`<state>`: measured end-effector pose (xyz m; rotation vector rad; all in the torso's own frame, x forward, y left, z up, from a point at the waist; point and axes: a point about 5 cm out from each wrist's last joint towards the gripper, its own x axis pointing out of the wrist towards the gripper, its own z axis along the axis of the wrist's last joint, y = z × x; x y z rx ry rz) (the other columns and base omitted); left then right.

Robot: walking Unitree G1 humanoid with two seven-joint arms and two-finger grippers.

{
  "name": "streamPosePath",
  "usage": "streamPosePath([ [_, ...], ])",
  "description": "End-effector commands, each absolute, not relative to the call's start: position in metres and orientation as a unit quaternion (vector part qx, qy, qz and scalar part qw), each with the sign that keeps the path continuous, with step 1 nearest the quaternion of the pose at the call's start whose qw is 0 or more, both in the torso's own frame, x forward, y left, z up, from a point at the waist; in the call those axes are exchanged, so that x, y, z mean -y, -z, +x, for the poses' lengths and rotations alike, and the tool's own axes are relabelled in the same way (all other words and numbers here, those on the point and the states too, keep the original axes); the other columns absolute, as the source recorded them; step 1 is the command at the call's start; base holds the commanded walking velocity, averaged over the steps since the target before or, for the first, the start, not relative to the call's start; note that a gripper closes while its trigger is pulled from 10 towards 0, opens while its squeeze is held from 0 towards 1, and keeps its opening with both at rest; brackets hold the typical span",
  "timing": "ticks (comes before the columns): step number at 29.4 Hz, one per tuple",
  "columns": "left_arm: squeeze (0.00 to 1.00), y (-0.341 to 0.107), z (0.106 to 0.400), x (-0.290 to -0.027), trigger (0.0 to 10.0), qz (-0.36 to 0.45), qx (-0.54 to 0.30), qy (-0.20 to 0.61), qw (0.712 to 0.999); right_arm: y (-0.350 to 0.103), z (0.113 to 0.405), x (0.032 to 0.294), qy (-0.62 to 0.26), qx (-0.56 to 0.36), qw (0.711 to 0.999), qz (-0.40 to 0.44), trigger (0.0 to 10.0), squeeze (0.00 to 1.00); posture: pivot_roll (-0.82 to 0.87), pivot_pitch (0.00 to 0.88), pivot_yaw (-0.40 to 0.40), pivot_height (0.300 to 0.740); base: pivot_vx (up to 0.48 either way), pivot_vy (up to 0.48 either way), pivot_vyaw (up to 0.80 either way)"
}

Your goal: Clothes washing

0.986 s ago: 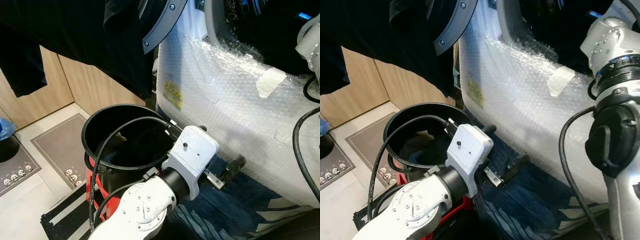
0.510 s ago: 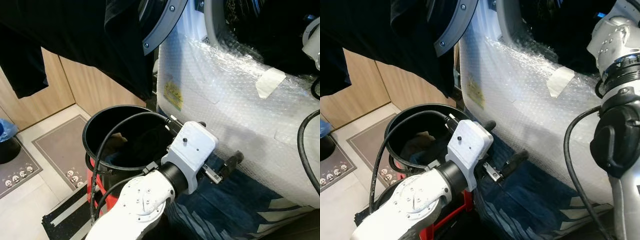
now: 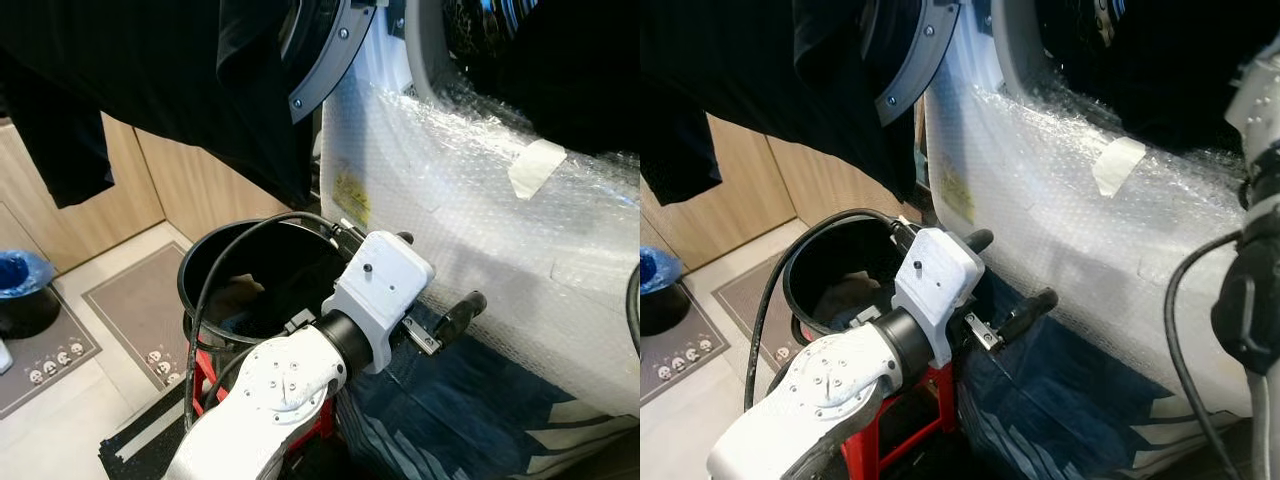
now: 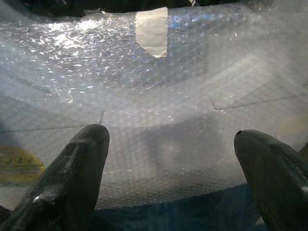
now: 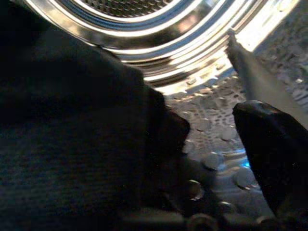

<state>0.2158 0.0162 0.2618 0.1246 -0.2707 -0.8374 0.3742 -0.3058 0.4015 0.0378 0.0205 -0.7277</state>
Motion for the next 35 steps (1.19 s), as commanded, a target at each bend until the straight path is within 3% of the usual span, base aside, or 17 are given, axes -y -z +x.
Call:
streamPosePath([
  [1, 0.00, -0.265, 0.215, -0.015, 10.0, 0.059, 0.142, 0.419, 0.895, -0.406, 0.369, 0.311, 0.365, -0.008, 0.931, 0.021, 10.0, 1.00, -0.02, 0.006, -0.061, 0.740, 0.000, 0.000, 0.00],
  [7, 0.00, -0.265, 0.217, -0.017, 10.0, 0.061, 0.143, 0.422, 0.893, -0.413, 0.367, 0.303, 0.350, 0.023, 0.936, 0.005, 10.0, 1.00, -0.03, 0.000, -0.057, 0.740, 0.000, 0.000, 0.00],
  [13, 0.00, -0.266, 0.218, -0.016, 10.0, 0.063, 0.147, 0.427, 0.890, -0.417, 0.360, 0.277, 0.288, 0.079, 0.954, 0.011, 10.0, 1.00, -0.03, 0.000, -0.056, 0.740, 0.000, 0.000, 0.00],
  [14, 0.00, -0.266, 0.219, -0.017, 10.0, 0.063, 0.147, 0.428, 0.889, -0.418, 0.358, 0.272, 0.275, 0.091, 0.957, 0.014, 10.0, 0.82, -0.03, 0.000, -0.055, 0.740, 0.000, 0.000, 0.00],
  [15, 0.00, -0.266, 0.219, -0.016, 10.0, 0.062, 0.147, 0.430, 0.889, -0.419, 0.356, 0.269, 0.265, 0.099, 0.959, 0.016, 10.0, 0.09, -0.03, 0.000, -0.055, 0.740, 0.000, 0.000, 0.00],
  [16, 0.00, -0.266, 0.219, -0.016, 10.0, 0.062, 0.148, 0.430, 0.888, -0.419, 0.355, 0.266, 0.259, 0.104, 0.960, 0.017, 10.0, 0.09, -0.03, 0.000, -0.054, 0.740, 0.000, 0.000, 0.00],
  [17, 0.00, -0.266, 0.219, -0.016, 10.0, 0.062, 0.149, 0.431, 0.888, -0.417, 0.354, 0.263, 0.256, 0.105, 0.961, 0.013, 10.0, 0.00, -0.04, 0.000, -0.054, 0.740, 0.000, 0.000, 0.00],
  [22, 0.00, -0.267, 0.220, -0.016, 10.0, 0.062, 0.151, 0.434, 0.886, -0.403, 0.341, 0.250, 0.218, 0.111, 0.969, -0.018, 10.0, 0.00, -0.03, 0.000, -0.051, 0.740, 0.000, 0.000, 0.00],
  [29, 0.00, -0.266, 0.222, -0.018, 10.0, 0.062, 0.151, 0.435, 0.886, -0.391, 0.327, 0.269, 0.213, 0.084, 0.967, -0.109, 10.0, 0.00, -0.04, 0.000, -0.043, 0.740, 0.000, 0.000, 0.00],
  [35, 0.00, -0.267, 0.223, -0.017, 10.0, 0.062, 0.155, 0.438, 0.883, -0.403, 0.315, 0.262, 0.148, 0.116, 0.961, -0.200, 10.0, 0.00, -0.05, 0.000, -0.043, 0.740, 0.000, 0.000, 0.00],
])
